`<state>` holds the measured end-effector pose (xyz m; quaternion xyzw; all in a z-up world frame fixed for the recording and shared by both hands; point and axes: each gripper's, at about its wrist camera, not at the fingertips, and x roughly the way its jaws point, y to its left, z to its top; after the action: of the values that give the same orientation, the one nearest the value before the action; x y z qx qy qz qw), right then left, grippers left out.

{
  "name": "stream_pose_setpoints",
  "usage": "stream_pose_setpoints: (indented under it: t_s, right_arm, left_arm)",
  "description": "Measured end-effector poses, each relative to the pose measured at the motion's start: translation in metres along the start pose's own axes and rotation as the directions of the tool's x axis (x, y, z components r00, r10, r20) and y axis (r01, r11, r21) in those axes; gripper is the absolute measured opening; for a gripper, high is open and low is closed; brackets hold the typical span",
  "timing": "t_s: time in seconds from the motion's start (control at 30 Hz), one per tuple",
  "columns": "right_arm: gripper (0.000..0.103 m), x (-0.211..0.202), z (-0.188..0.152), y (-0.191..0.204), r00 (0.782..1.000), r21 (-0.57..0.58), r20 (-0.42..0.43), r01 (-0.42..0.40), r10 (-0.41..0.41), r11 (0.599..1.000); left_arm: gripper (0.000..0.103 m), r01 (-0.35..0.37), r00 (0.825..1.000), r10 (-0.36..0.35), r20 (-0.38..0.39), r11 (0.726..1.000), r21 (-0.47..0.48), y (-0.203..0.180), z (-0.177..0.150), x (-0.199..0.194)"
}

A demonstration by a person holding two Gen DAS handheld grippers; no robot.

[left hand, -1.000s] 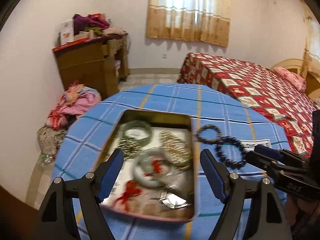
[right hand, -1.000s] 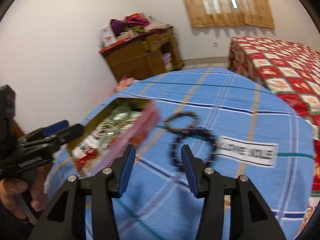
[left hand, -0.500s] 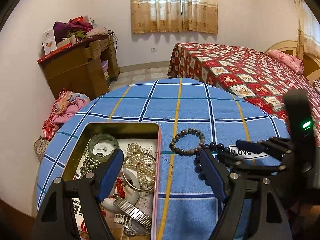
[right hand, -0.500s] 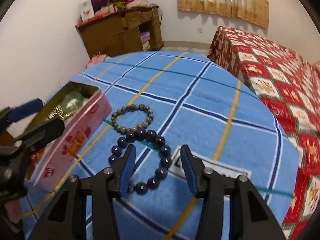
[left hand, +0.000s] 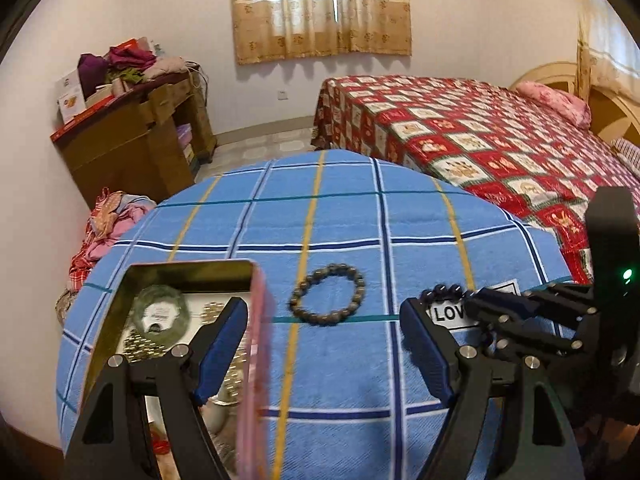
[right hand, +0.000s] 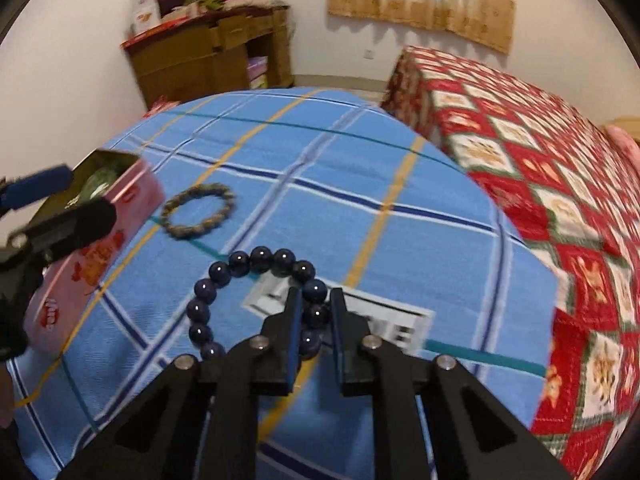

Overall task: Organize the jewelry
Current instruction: 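Grasp the black bead bracelet with the right tool while the left tool grasps the grey bead bracelet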

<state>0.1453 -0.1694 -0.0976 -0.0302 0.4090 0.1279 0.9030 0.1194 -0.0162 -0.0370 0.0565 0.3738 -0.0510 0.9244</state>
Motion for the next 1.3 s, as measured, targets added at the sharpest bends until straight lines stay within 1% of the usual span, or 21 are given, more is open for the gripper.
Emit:
stream_pose_setpoints:
  t_s: [0.07,0.13,0.17,0.33,0.37,0.5,0.53,0.57,0.6,0.7,0.73,0.77,0.83,1.07,1.13,1.3]
  right_arm:
    - [0.016,0.001,0.001,-0.010,1.000,0.024,0.006,0.020,-0.020,1.000]
    - [0.016,0.002,0.004,-0.016,0.999,0.044,0.010,0.031,-0.031,0.999]
    - [0.016,0.003,0.006,-0.017,0.999,0.048,0.011,0.033,-0.033,0.998]
    - [0.015,0.004,0.007,-0.020,1.000,0.068,0.013,0.010,-0.011,0.998]
    - [0.015,0.004,0.007,-0.019,1.000,0.064,0.016,0.012,-0.013,0.998]
    - [0.016,0.004,0.006,-0.020,1.000,0.065,0.018,0.006,-0.008,0.998]
    - [0.016,0.004,0.006,-0.021,1.000,0.069,0.018,0.001,-0.002,0.998]
    - [0.016,0.004,0.006,-0.021,1.000,0.070,0.018,-0.002,0.000,0.998]
    - [0.016,0.004,0.006,-0.021,1.000,0.068,0.017,-0.003,0.002,0.998]
    - [0.016,0.005,0.006,-0.020,1.000,0.061,0.015,-0.008,0.008,0.998]
    - [0.016,0.006,0.006,-0.020,1.000,0.058,0.014,-0.011,0.010,0.998]
    - [0.016,0.005,0.006,-0.019,1.000,0.055,0.015,-0.014,0.013,0.998]
    - [0.016,0.004,0.005,-0.018,0.999,0.046,0.022,-0.030,0.029,0.998]
    - [0.015,-0.007,0.003,-0.019,0.994,0.055,0.082,-0.076,0.072,0.996]
    - [0.015,-0.011,0.002,-0.020,0.991,0.067,0.098,-0.099,0.092,0.993]
    - [0.015,-0.027,0.002,-0.013,0.985,0.063,0.132,-0.124,0.115,0.990]
  left_arm:
    - [0.061,0.011,1.000,-0.011,-0.015,1.000,0.007,-0.005,0.001,0.007]
    - [0.059,0.021,0.999,-0.021,-0.040,1.000,0.012,-0.009,0.002,0.017]
    - [0.055,0.021,0.999,-0.020,-0.049,1.000,0.016,-0.013,0.003,0.023]
    - [0.046,0.034,0.996,-0.031,-0.085,0.999,0.036,-0.021,0.005,0.043]
    - [0.043,0.032,0.995,-0.028,-0.094,0.999,0.037,-0.022,0.005,0.048]
    - [0.038,0.025,0.992,-0.020,-0.126,0.999,0.041,-0.025,0.003,0.065]
    - [0.035,0.026,0.991,-0.020,-0.133,0.999,0.040,-0.026,0.002,0.068]
    - [0.034,0.031,0.989,-0.025,-0.145,0.999,0.040,-0.027,0.001,0.073]
    - [0.034,0.034,0.991,-0.030,-0.133,0.999,0.035,-0.026,0.001,0.072]
    - [0.033,0.054,0.989,-0.053,-0.139,0.999,-0.002,-0.021,0.002,0.075]
    - [0.027,0.067,0.988,-0.068,-0.138,0.998,-0.014,-0.019,0.002,0.075]
    - [0.014,0.068,0.988,-0.069,-0.136,0.998,-0.012,-0.019,0.003,0.075]
    - [0.008,0.074,0.988,-0.074,-0.137,0.997,-0.001,-0.020,0.001,0.074]
    - [0.008,0.104,0.985,-0.104,-0.138,0.995,-0.004,-0.022,-0.007,0.061]
    - [0.008,0.111,0.987,-0.111,-0.119,0.994,-0.008,-0.020,-0.008,0.052]
    - [0.008,0.121,0.991,-0.121,-0.057,0.993,-0.013,-0.015,-0.005,0.022]
